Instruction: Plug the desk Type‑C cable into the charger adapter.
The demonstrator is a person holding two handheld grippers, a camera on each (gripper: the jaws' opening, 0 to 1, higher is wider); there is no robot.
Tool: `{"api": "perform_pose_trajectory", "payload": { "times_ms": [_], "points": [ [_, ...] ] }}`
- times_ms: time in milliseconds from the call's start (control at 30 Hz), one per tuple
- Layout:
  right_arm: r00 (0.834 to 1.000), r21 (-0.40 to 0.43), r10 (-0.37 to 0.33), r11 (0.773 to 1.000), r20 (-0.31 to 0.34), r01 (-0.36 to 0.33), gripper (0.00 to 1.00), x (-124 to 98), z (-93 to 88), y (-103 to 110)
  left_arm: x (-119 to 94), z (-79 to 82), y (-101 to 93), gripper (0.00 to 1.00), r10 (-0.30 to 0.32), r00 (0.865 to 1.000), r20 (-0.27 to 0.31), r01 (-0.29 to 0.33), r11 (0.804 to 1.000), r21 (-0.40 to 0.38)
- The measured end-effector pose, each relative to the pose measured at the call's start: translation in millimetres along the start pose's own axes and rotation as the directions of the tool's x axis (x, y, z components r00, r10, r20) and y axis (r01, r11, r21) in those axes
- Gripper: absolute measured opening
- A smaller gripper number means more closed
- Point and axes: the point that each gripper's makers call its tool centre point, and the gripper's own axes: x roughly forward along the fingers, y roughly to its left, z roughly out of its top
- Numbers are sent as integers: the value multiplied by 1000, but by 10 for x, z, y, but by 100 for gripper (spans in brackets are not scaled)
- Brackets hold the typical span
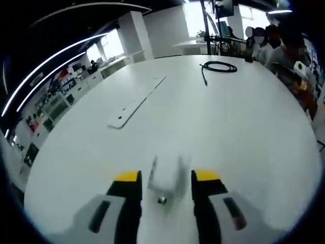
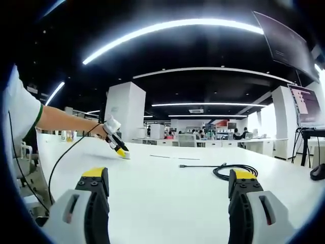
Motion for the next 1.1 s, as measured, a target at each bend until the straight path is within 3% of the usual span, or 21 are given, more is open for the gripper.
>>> {"api": "perform_pose_trajectory", "payload": {
  "times_ms": [133,233,467,1100],
  "points": [
    [1000,2,2,1000,0,-2,100,0,-8,5,5,-32,-40,33,-2,1000,-16,2,1000,-4],
    [1000,7,4,1000,-3,-4,100,-5,-22,12,22,-10,59,31,-2,1000,-2,2,1000,-16],
    [1000,10,8,1000,-3,-8,100,3,-27,28,12,-36,-64,30,0,1000,-19,0,1000,-12],
    [1000,12,23,1000,-9,-23,99,31,-49,78,113,-27,-16,31,-16,999,-45,15,1000,-3]
  ]
}}
